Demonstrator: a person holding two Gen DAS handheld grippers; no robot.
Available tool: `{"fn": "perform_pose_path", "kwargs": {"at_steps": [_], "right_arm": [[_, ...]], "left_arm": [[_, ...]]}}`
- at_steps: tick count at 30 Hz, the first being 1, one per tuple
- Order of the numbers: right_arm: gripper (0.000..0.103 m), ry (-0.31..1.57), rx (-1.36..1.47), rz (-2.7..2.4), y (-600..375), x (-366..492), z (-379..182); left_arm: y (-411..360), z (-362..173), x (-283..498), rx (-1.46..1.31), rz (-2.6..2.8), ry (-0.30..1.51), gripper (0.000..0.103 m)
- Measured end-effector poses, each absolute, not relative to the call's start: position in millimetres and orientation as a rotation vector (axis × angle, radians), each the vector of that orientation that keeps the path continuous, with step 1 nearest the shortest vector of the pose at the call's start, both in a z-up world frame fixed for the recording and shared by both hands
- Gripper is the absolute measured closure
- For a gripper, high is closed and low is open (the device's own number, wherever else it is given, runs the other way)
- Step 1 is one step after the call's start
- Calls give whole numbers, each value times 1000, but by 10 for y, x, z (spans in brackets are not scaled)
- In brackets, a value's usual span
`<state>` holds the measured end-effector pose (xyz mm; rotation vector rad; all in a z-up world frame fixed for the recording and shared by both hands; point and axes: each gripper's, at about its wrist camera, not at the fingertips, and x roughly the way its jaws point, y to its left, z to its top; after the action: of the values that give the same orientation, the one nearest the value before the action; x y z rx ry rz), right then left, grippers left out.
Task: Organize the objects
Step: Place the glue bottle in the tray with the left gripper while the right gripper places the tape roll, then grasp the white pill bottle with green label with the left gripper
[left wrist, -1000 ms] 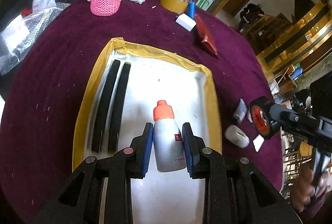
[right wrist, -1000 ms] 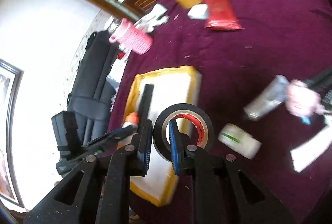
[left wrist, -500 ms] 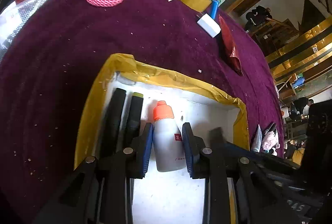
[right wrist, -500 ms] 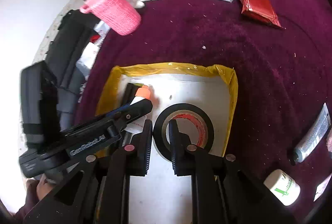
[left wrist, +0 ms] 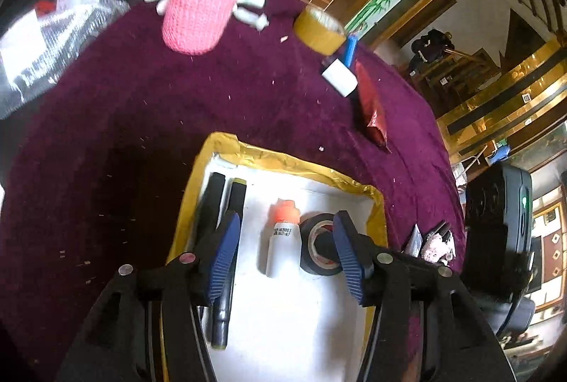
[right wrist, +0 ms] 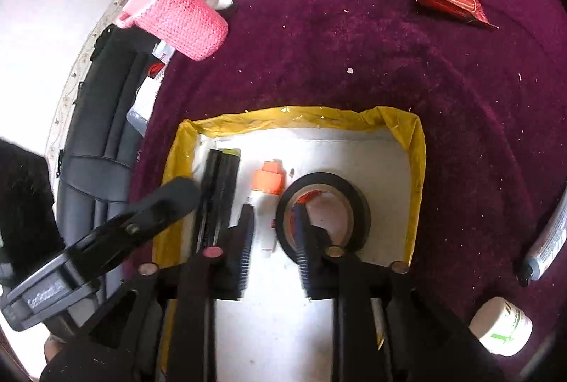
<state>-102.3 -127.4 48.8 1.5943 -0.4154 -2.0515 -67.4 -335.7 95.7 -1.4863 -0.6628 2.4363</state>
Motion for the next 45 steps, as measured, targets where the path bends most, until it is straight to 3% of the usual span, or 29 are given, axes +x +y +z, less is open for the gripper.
{"fn": "perform_pose_path", "kwargs": {"at_steps": [1, 3, 11, 18, 20, 21, 22, 24, 28, 41, 45], "right_arm": [[59, -412, 1583, -2057, -1267, -1004, 537], [52, -398, 1550, -2080, -1224, -953, 681], [51, -364, 1492, -2260, -567, -781, 1032], [51, -59, 1328, -2684, 335, -560, 1405], [39, 16, 1255, -2802, 594, -415, 1499], [15, -10, 1263, -2820, 805, -368, 1461], [9, -51, 1299, -2805, 957, -367, 1419], [9, -235, 1527, -2725, 1414, -404, 1135], [9, -575, 1647, -2613, 2128, -273, 800], [9, -664, 1715, -2613, 3023, 96, 576], [9, -639, 1745, -2609, 3123, 165, 524]], "left_arm": [[-3356, 998, -637, -1487, 2451, -650, 52], [-3357, 1049, -581, -1496, 2464, -639, 51], [-3138, 1264, -323, -1467, 2433, -701, 51], [-2541, 1451, -22, -1475, 2430, -652, 51], [-2258, 1435, 26, -1499, 2418, -620, 51], [-2150, 1415, 36, -1508, 2409, -619, 51], [-2021, 1389, 45, -1519, 2393, -621, 51], [-1766, 1320, 53, -1553, 2361, -633, 51], [-1391, 1146, 46, -1631, 2352, -642, 51], [-1044, 654, -25, -1816, 2644, -673, 51], [-1010, 556, -83, -1808, 2707, -715, 36]]}}
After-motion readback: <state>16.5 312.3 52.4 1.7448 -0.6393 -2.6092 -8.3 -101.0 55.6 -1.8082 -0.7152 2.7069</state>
